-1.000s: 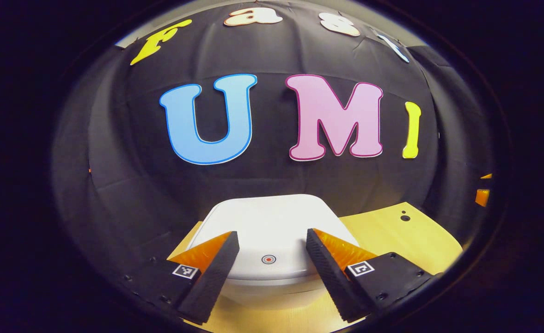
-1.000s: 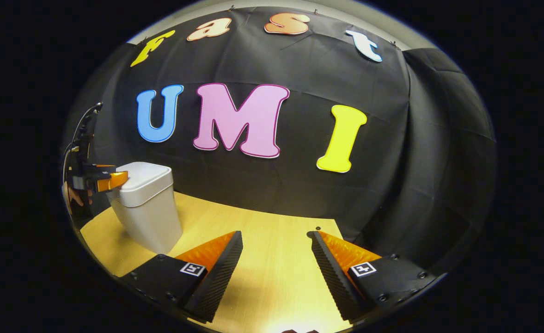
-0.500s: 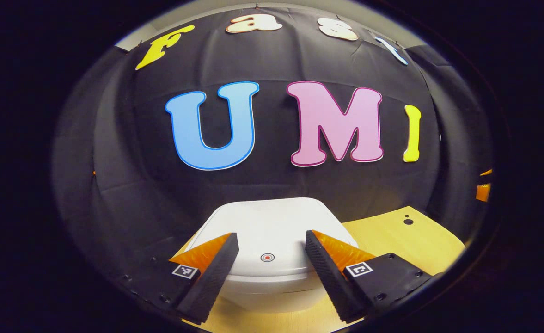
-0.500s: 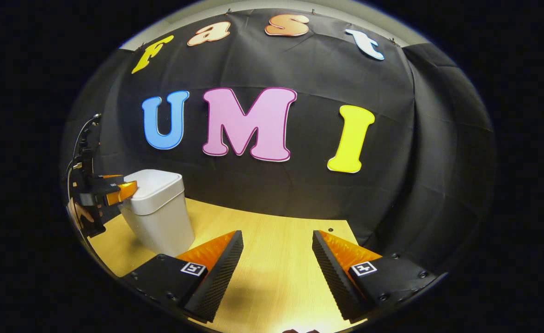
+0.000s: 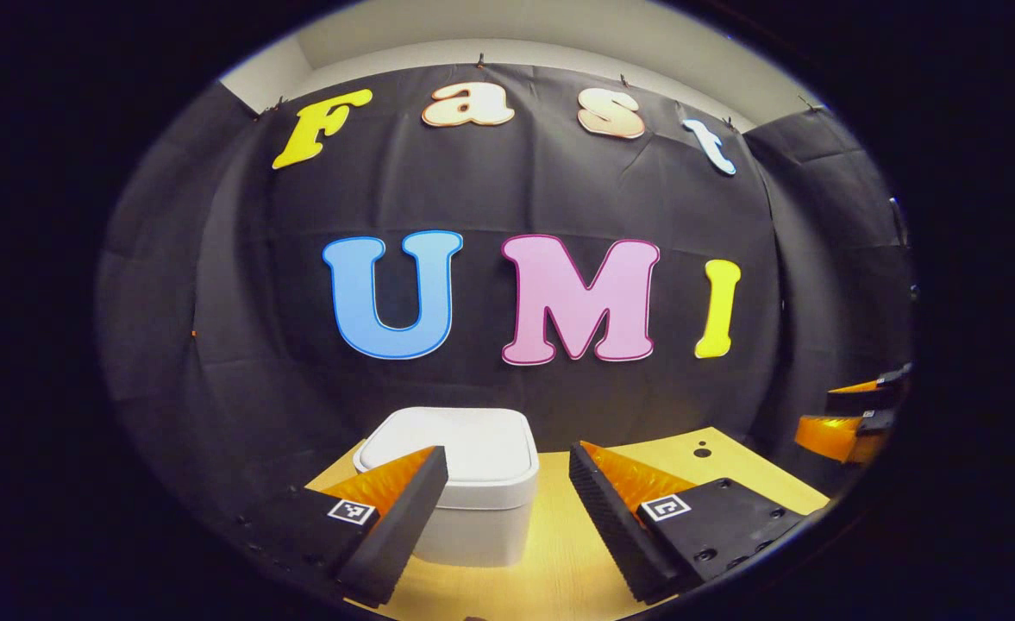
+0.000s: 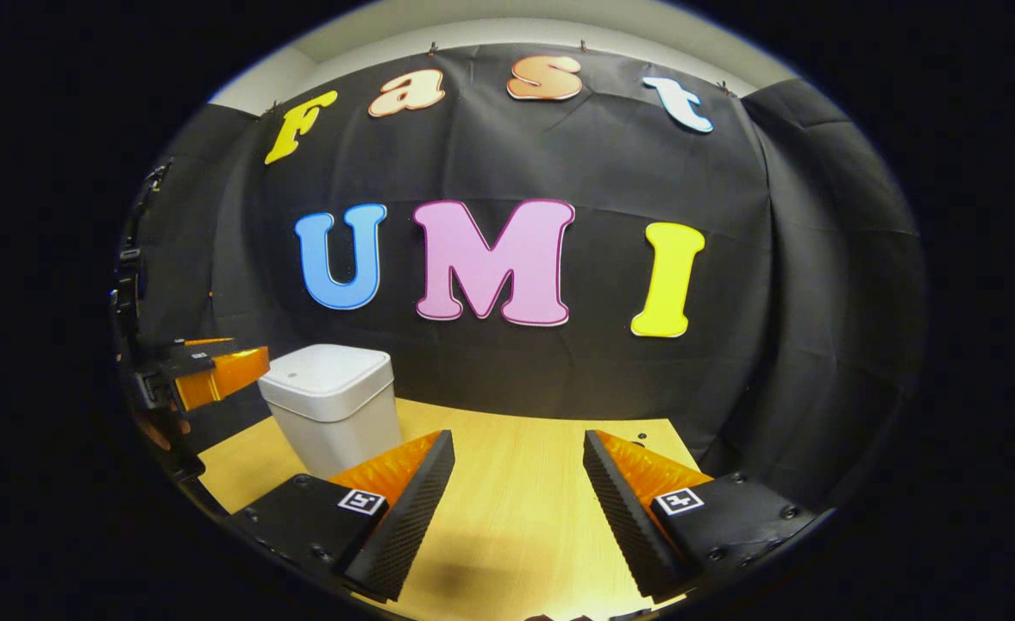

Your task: Press the lid of the desktop garbage bin to open it, pick up the crumpled paper on the desktop and throw it into the bin, then pick up the pop can on the desktop and drop it into the bin, and finally close the garbage bin lid.

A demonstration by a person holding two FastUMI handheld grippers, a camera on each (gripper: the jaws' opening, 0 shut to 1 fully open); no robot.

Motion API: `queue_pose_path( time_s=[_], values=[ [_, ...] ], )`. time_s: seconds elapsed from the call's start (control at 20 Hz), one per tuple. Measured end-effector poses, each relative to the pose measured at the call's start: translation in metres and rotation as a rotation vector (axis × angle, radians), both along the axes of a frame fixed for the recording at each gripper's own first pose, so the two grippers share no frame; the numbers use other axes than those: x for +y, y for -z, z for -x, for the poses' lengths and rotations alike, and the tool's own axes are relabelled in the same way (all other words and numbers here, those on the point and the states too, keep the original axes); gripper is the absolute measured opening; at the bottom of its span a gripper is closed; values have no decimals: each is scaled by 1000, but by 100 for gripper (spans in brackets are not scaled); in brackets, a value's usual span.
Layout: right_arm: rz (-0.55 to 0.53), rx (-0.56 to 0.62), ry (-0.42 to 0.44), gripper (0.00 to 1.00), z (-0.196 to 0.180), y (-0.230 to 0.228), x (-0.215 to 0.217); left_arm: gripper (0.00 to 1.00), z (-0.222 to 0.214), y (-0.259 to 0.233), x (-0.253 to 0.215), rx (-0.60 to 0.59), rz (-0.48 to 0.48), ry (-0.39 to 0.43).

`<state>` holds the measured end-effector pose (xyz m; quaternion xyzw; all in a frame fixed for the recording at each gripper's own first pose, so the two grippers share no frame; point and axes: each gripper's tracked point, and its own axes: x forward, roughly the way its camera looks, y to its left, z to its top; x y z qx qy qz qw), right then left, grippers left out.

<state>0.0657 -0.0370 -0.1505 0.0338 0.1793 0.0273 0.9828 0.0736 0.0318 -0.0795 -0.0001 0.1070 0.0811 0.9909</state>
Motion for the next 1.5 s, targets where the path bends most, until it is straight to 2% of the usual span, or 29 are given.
queue_pose_path(
  time_s=[0.25,0.35,0.5,0.85,1.25,1.35,1.5],
  values=[
    [25,-19,2,97,32,-18,26,96,65,-14,13,15,-44,8],
    [9,-18,8,97,46,-21,37,96,85,-25,14,-13,-25,7],
    [2,-39,36,97,66,-35,47,96,104,-39,18,-58,-49,15],
    [47,-107,61,97,91,-61,64,96,124,-38,9,-85,-53,99],
    [51,-173,68,97,102,-84,79,96,136,-33,24,-90,-13,92],
    [45,-177,71,96,103,-87,80,96,139,-30,16,-82,14,120],
    [49,-187,76,97,106,-89,78,96,141,-32,18,-91,2,121]
  ],
)
